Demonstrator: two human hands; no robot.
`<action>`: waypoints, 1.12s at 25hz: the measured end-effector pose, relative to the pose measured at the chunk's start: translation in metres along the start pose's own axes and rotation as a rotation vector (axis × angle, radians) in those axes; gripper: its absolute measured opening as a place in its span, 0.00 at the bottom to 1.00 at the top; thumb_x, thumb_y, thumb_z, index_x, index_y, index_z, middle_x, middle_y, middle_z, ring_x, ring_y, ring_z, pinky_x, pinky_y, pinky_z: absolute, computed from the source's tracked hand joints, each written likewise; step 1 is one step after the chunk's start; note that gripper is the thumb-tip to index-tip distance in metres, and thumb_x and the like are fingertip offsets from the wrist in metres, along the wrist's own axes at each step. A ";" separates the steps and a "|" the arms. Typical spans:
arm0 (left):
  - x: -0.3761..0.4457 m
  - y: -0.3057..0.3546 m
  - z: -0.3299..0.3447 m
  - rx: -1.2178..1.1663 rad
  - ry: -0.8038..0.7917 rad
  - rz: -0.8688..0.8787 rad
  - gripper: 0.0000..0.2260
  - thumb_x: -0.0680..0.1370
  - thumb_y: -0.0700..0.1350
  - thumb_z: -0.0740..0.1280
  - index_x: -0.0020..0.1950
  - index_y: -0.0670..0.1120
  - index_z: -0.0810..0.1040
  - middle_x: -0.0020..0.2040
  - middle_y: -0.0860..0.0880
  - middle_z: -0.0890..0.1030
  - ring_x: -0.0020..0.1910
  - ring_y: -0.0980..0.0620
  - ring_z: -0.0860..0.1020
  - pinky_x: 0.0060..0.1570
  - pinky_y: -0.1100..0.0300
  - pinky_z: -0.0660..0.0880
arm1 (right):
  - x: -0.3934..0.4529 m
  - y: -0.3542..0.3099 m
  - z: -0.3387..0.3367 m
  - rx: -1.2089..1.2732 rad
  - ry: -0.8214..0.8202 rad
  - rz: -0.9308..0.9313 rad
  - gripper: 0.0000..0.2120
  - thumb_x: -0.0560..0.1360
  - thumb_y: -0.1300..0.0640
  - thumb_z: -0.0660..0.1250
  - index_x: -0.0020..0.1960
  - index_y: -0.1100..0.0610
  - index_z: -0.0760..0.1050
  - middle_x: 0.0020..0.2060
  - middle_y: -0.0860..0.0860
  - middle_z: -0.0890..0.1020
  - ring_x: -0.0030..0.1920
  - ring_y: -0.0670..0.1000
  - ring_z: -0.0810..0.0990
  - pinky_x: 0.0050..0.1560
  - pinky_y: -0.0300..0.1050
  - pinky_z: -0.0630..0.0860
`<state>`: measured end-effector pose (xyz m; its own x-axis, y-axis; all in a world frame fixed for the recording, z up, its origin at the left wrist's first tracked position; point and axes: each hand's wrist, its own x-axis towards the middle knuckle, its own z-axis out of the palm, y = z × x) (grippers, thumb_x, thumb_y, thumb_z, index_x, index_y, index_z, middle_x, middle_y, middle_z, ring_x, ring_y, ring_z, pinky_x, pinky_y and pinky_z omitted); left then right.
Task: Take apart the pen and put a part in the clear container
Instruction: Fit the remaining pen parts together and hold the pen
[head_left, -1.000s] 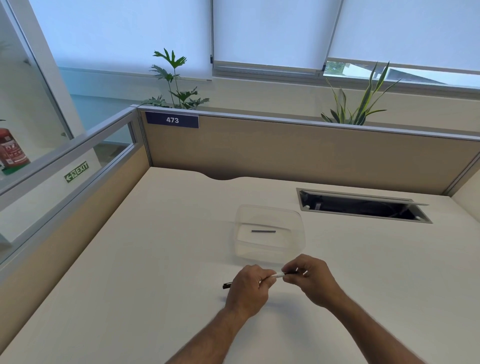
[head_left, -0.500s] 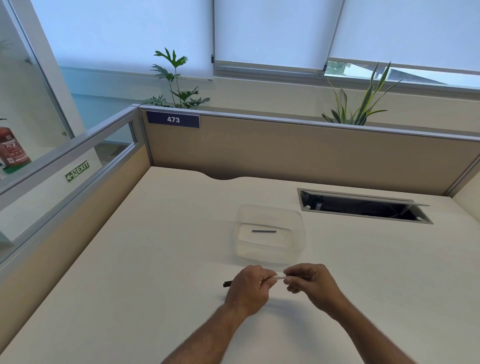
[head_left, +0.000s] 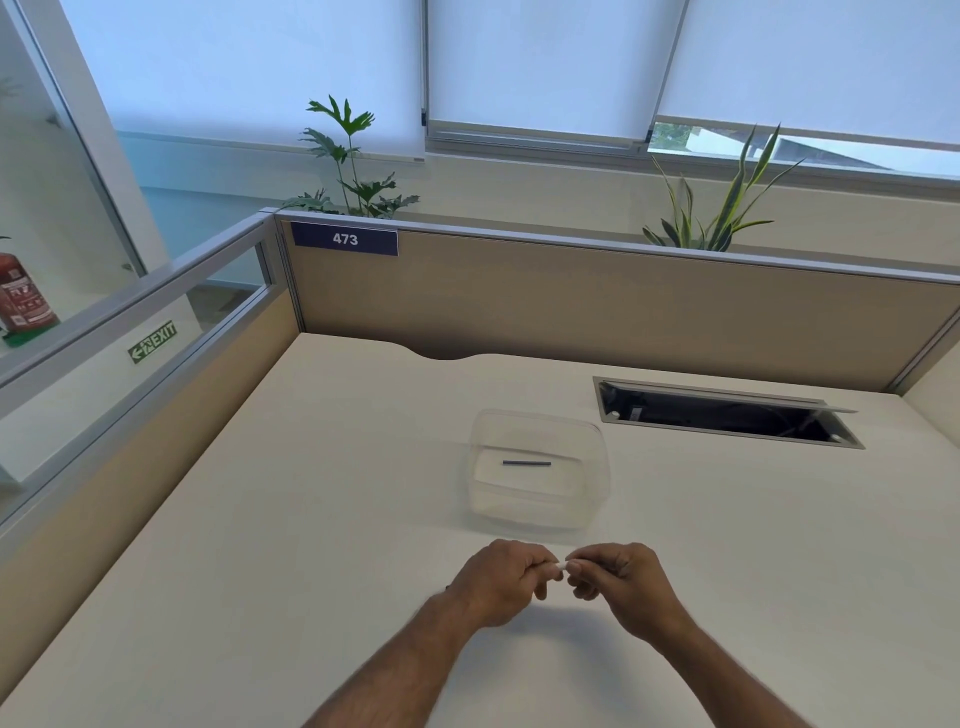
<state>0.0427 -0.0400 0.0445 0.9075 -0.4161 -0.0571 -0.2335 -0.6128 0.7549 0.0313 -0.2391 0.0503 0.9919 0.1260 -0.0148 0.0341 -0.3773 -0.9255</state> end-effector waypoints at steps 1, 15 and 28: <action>0.001 0.001 0.000 0.006 0.006 -0.003 0.12 0.81 0.54 0.61 0.48 0.51 0.82 0.40 0.51 0.85 0.41 0.53 0.81 0.48 0.52 0.79 | -0.001 0.000 0.001 0.007 0.008 -0.005 0.14 0.74 0.67 0.72 0.37 0.50 0.87 0.31 0.55 0.86 0.30 0.52 0.84 0.34 0.41 0.81; 0.003 0.008 0.003 0.082 0.214 0.064 0.10 0.77 0.51 0.65 0.41 0.46 0.80 0.34 0.48 0.83 0.35 0.48 0.79 0.37 0.51 0.77 | 0.000 -0.007 0.006 0.061 0.106 -0.023 0.16 0.75 0.68 0.71 0.35 0.50 0.87 0.28 0.56 0.85 0.26 0.52 0.82 0.31 0.41 0.80; 0.002 0.007 0.007 0.102 0.293 0.096 0.08 0.75 0.53 0.68 0.51 0.53 0.84 0.42 0.51 0.87 0.38 0.52 0.81 0.39 0.58 0.77 | -0.003 -0.006 0.007 0.062 0.075 0.022 0.12 0.76 0.63 0.72 0.35 0.56 0.86 0.26 0.57 0.83 0.25 0.51 0.80 0.30 0.41 0.78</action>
<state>0.0408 -0.0494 0.0452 0.9382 -0.2729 0.2131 -0.3431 -0.6506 0.6775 0.0273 -0.2306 0.0537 0.9988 0.0480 -0.0089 0.0070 -0.3211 -0.9470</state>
